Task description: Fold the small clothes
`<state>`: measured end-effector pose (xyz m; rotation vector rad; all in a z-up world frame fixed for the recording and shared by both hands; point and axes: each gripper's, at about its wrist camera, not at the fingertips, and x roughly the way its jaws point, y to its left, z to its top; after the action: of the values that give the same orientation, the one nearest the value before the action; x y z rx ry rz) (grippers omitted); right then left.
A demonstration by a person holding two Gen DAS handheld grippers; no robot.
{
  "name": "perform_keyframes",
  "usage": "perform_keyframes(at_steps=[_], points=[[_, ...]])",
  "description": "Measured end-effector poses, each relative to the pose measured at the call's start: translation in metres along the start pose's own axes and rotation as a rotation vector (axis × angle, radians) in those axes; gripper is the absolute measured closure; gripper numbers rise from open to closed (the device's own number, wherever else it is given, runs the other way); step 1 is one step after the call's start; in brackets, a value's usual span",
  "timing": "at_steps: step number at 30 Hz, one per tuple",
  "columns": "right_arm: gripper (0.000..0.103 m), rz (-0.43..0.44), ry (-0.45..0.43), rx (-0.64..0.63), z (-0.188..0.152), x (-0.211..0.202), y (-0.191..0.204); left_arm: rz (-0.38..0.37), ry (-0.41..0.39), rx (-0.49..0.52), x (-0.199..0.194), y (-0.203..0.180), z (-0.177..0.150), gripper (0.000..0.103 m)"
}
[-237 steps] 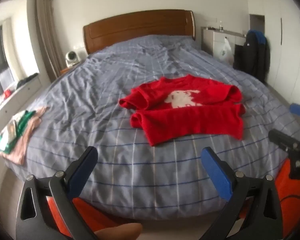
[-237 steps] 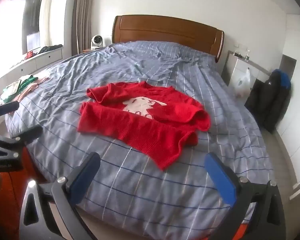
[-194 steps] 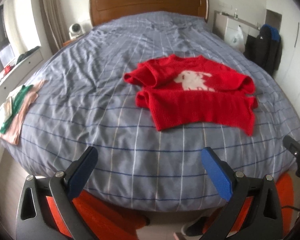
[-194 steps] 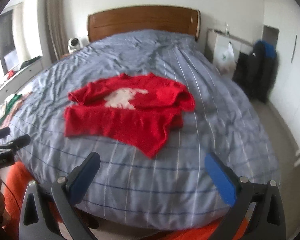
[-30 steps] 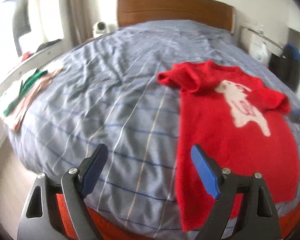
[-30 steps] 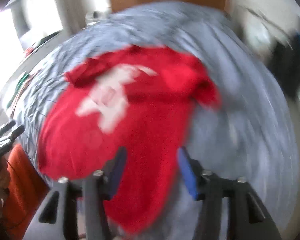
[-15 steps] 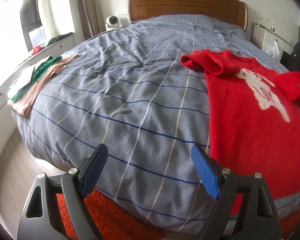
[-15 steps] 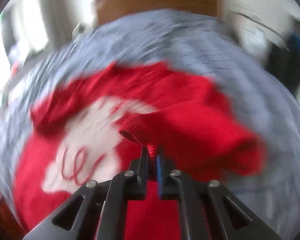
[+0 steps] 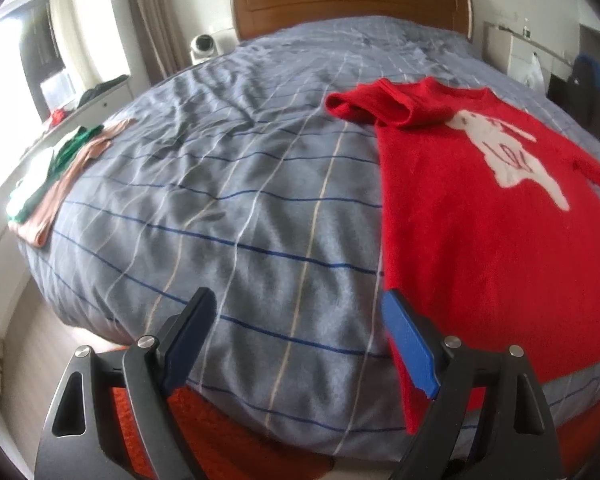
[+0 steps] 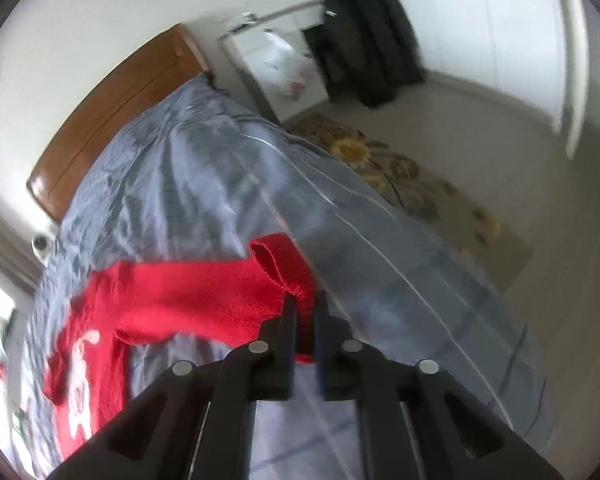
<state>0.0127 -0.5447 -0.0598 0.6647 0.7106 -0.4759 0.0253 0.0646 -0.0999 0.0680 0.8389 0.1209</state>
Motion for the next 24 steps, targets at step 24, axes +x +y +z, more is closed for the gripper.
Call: perform_keyframes(at_steps=[24], points=[[0.100,0.002,0.046,0.187,0.001,0.047,-0.042,0.019,0.044,-0.014,0.012,0.005,-0.004,0.016]])
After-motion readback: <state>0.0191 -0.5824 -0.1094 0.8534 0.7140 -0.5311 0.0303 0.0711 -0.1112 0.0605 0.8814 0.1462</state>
